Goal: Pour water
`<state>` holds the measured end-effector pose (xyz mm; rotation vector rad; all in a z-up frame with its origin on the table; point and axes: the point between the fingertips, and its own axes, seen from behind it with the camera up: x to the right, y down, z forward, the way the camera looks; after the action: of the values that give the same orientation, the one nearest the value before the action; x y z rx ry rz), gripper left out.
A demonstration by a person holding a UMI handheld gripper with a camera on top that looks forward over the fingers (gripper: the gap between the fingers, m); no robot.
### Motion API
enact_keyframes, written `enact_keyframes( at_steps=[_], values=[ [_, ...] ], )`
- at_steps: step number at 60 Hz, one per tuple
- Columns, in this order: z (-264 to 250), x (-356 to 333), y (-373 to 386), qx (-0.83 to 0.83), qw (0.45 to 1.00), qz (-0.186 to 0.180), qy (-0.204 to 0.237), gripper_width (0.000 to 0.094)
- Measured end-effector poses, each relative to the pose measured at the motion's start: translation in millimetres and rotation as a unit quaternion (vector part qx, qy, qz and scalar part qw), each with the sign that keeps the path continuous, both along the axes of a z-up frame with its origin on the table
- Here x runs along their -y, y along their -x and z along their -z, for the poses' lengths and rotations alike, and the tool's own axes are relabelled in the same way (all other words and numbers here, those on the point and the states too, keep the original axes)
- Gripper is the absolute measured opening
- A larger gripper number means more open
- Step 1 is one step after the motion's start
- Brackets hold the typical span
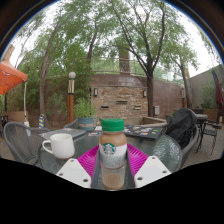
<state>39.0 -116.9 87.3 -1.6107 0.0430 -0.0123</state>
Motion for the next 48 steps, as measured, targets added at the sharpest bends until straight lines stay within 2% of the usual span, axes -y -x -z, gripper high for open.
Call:
enact_keyframes(
  at_steps=[13,22,25,32,36,41,47,48],
  values=[
    [0.3,-1.9,4.4,-0.012,1.0,-0.013,0.017,0.0431],
    [2.1,-10.5,5.1,0.013,0.999,-0.013,0.037,0.0332],
    [-1.5,-17.9,12.4,0.048,0.997,-0.027,0.052,0.0317],
    [-42.9,-47.6,24.9,0.206,0.977,-0.031,0.034,0.0317],
    [-64.1,-66.5,38.1,0.319,0.947,-0.029,0.021,0.0317],
    [-89.0,-84.8,46.4,0.475,0.879,-0.044,0.011,0.0315],
    [-88.6,-103.0,68.4,0.652,0.756,-0.058,0.01,0.0315],
    [-77.1,-112.0,78.3,0.679,0.732,-0.05,0.009,0.0314]
  ],
)
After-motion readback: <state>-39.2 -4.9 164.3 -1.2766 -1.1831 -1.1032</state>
